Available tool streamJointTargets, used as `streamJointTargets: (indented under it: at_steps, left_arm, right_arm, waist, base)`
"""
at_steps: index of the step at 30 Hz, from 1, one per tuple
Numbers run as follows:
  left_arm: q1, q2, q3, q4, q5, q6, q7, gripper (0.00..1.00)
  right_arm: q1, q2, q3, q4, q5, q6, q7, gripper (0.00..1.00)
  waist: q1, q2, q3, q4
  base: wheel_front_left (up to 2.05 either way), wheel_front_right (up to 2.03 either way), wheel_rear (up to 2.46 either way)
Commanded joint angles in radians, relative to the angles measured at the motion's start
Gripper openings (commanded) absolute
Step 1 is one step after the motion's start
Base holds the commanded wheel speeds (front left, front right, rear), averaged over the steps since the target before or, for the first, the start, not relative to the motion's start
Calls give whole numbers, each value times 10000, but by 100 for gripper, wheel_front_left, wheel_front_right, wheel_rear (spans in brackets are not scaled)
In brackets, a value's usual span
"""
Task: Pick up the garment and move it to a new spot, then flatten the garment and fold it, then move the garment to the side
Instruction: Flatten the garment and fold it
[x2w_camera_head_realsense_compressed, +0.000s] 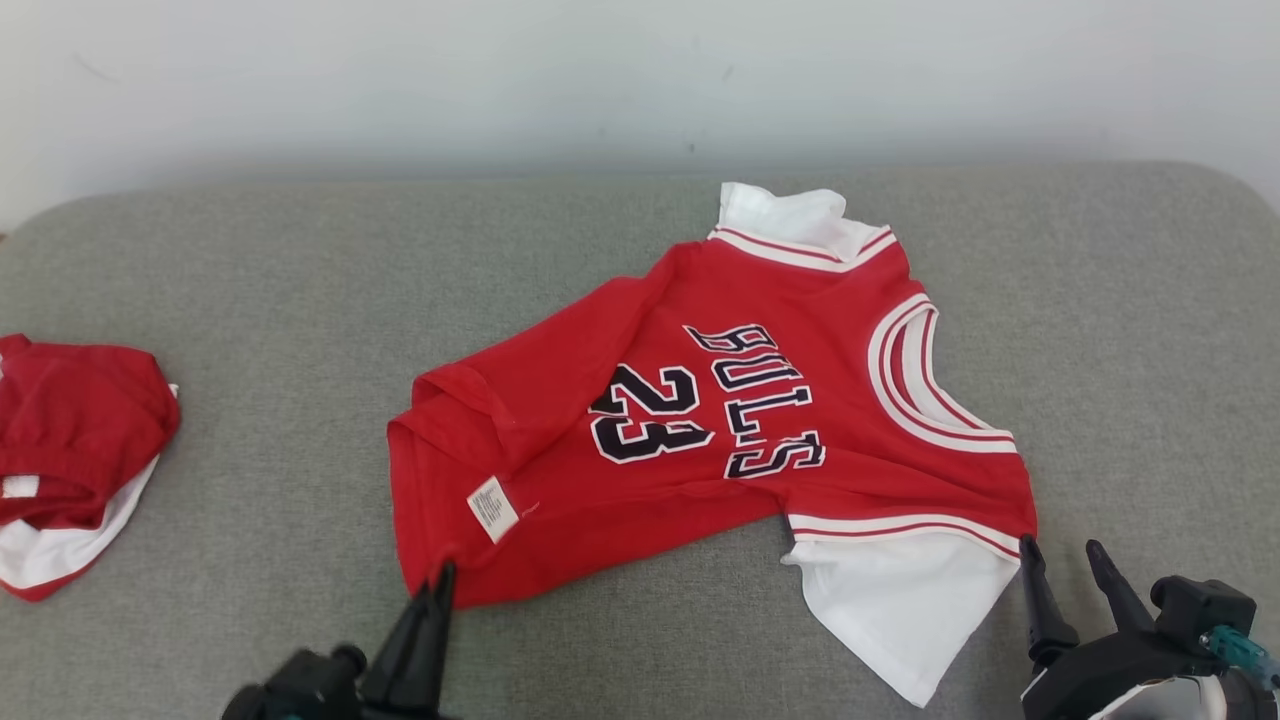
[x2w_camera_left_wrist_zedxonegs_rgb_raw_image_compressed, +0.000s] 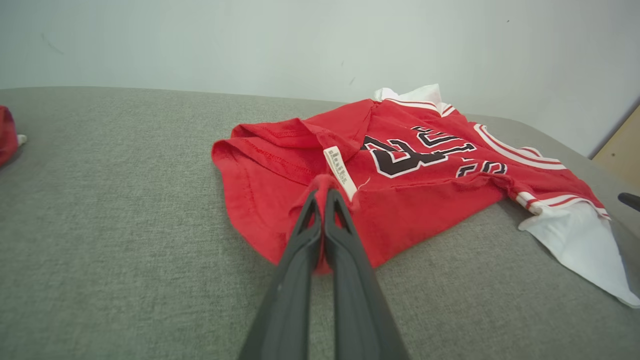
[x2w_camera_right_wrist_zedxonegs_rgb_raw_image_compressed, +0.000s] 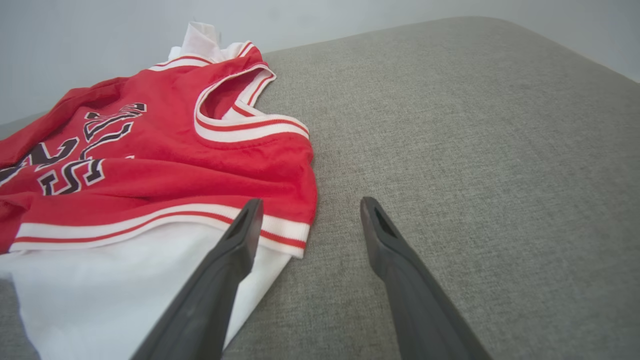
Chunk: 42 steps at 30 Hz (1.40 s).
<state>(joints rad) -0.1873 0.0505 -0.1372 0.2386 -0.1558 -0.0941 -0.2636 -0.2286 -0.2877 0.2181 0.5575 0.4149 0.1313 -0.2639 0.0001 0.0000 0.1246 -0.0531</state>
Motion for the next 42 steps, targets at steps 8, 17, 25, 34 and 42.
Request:
streamJointTargets:
  at_steps: [8,17,25,34,42]
  left_arm:
    - [1795,292,-234,734,581,-331,-17,100]
    - [1527,156,292,1038,193,-343,-18,100]
    - [223,285,-190,1145,471,-353,-17,100]
    - [-1293,1290,-1604,3140,260,-355,-17,100]
    - [-2332,1894,-2891,4577,-419,-356,-18,100]
  right_arm:
    - [369,156,57,124,46,-10,-5,100]
    - [448,35,124,110,66,-10,-5,100]
    - [208,0,468,107,105,-10,-5,100]
    - [152,-23,715,169,235,-10,-5,100]
    - [110,-2,730,91,296,-10,-5,100]
  waist:
    - [-1,0,-837,345]
    - [-1,0,-1039,244]
    - [-1,0,-789,-294]
    - [-1,0,-563,-721]
    - [-1,0,-383,-765]
  base:
    - [0,0,0]
    - [0,0,0]
    - [0,0,0]
    - [0,0,0]
    - [0,0,0]
